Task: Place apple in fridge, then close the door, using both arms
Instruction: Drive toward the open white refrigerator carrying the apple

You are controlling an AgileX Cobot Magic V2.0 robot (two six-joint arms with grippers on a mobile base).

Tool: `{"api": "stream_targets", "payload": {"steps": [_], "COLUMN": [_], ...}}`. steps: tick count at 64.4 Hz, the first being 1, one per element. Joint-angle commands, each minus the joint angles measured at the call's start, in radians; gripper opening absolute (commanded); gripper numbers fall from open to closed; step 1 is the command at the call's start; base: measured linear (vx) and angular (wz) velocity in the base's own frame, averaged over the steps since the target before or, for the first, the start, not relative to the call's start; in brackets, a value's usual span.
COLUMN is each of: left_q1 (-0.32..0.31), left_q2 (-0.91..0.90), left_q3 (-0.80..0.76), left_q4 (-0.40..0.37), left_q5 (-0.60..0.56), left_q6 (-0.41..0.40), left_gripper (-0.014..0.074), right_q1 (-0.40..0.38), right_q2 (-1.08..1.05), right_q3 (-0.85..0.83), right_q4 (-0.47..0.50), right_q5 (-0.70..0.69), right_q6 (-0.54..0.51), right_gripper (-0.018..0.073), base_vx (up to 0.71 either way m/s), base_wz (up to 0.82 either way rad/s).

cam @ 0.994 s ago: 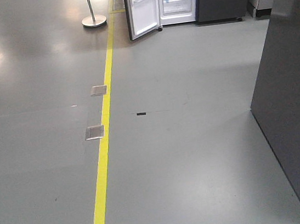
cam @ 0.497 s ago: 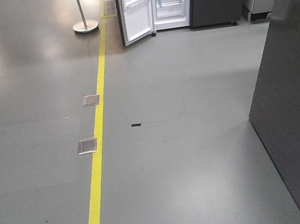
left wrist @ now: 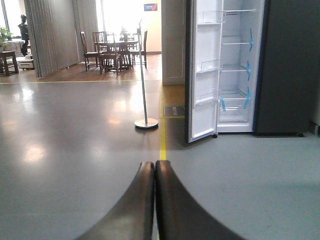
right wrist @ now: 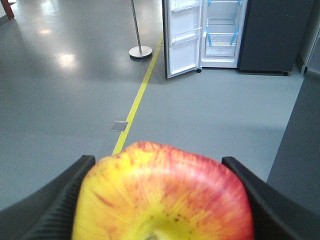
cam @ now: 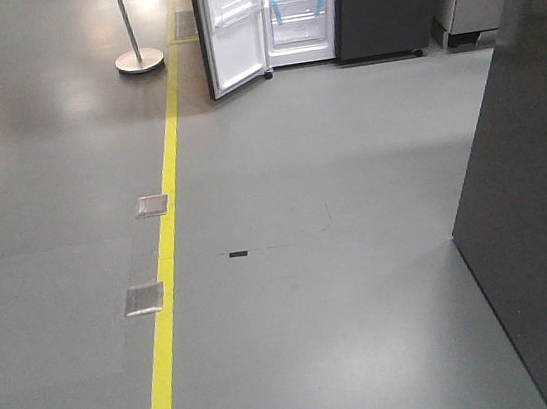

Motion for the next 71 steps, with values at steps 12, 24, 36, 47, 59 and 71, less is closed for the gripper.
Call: {"api": "stream_targets", "payload": {"steps": [12, 24, 36, 47, 59, 71], "left_q1": [-0.009, -0.009, -0.009, -0.009, -0.009, -0.009], "left_q2": [-0.015, -0.015, -0.015, -0.015, -0.015, -0.015], "left_q3": [-0.017, -0.017, -0.017, -0.017, -0.017, -0.017], "left_q4": [-0.005, -0.005, -0.005, -0.005, -0.005, -0.005], "left_q5": [-0.072, -0.072, -0.072, -0.072, -0.072, -0.072], "left_q6": [0.001, 0.001, 0.001, 0.001, 0.001, 0.001], "left_gripper": [-0.0006, -0.0006, -0.0006, -0.0006, -0.0006, -0.0006], "right_q1": [-0.001, -0.001, -0.001, -0.001, -0.001, -0.001], "right_q2": [0.001, 0.001, 0.001, 0.001, 0.001, 0.001], "right_q3": [-0.027, -0.027, -0.027, -0.027, -0.027, -0.027], "right_q4": [0.004, 0.004, 0.004, 0.004, 0.004, 0.004], "right_q5": [-0.080, -0.080, -0.080, -0.080, -0.080, -0.080], "right_q6": [-0.008, -0.008, -0.008, -0.008, -0.008, -0.008], "right_gripper": [-0.0009, -0.0009, -0.0009, -0.0009, -0.0009, -0.0009], "base_vx": [0.27, 0.28, 0.28, 0.27, 0.26, 0.24], "base_wz": [-0.07, -0.07, -0.07, -0.04, -0.01, 0.05]}}
